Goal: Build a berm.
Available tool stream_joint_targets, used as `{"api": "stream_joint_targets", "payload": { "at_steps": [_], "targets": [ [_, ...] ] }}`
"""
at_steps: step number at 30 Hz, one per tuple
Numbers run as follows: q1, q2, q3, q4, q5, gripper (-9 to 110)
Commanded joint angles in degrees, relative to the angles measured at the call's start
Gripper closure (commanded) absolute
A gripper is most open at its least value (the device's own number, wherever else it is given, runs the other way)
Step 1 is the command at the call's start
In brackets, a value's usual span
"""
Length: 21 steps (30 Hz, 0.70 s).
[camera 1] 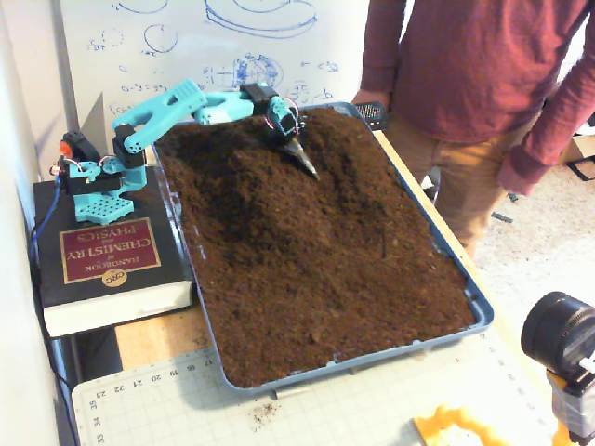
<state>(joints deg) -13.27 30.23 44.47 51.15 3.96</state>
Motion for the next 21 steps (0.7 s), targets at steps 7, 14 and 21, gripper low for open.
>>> {"api": "stream_joint_targets", "payload": {
  "at_steps": [7,14,21],
  "targets": [
    [-0.44,17.05,17.05,0.88,-0.26,101],
    [-0.26,21.09,16.52,0.18,0.09,101],
    [0.44,23.55,7.21,0.18,1.67,101]
  ]
}}
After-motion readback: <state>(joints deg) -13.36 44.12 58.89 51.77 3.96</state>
